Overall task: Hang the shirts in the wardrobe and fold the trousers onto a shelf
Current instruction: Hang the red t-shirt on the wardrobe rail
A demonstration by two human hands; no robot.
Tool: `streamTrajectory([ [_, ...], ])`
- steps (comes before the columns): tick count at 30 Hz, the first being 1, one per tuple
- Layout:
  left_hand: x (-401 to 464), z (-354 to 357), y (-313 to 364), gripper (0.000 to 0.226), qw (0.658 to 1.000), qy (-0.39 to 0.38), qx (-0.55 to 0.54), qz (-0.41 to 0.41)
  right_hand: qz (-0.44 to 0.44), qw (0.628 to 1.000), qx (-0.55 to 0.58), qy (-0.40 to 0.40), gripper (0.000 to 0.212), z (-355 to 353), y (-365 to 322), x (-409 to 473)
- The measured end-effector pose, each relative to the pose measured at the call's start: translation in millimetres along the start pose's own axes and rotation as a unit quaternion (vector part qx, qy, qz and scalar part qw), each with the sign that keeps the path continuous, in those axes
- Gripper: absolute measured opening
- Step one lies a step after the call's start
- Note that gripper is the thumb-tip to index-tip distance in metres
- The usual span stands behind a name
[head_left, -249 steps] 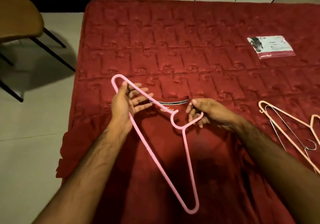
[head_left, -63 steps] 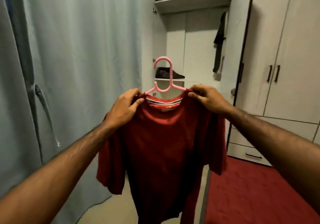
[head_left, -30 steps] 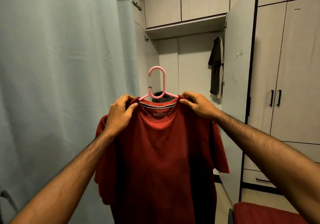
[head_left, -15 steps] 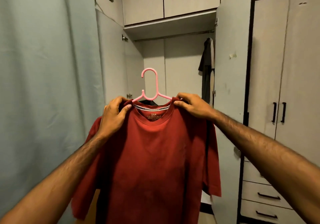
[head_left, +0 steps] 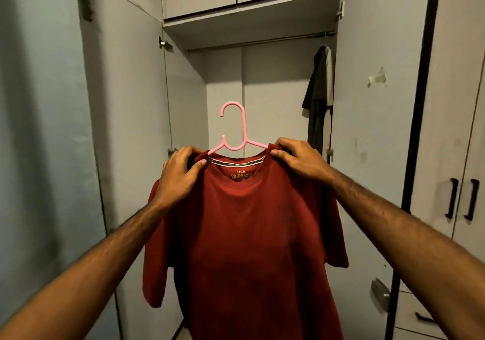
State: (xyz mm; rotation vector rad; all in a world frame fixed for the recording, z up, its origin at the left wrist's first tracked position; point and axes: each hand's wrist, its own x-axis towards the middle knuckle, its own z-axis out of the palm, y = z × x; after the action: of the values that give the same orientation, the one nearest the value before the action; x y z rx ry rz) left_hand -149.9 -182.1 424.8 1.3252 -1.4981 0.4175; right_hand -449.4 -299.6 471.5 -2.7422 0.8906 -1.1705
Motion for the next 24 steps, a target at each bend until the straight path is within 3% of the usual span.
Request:
streamTrajectory([
  [8, 88, 73, -51, 0.012, 0.999, -0.020, 0.019, 0.019, 0.032, 0.997, -0.050, 0.046, 0.022, 14, 68, 76],
  [15, 165, 158, -92, 0.044, 0.996, -0.055, 0.072, 0.015, 0.072, 0.990, -0.093, 0.080, 0.027, 33, 143, 160],
  [18, 201, 198, -121, 0.058, 0.990, -0.074, 0.114, 0.026, 0.068, 0.990, -0.086, 0.092, 0.027, 50, 189, 206],
  [24, 294, 304, -188, 0.067, 0.986, -0.035, 0.154, 0.045, 0.048, 0.991, -0.083, 0.098, 0.026, 81, 304, 317],
])
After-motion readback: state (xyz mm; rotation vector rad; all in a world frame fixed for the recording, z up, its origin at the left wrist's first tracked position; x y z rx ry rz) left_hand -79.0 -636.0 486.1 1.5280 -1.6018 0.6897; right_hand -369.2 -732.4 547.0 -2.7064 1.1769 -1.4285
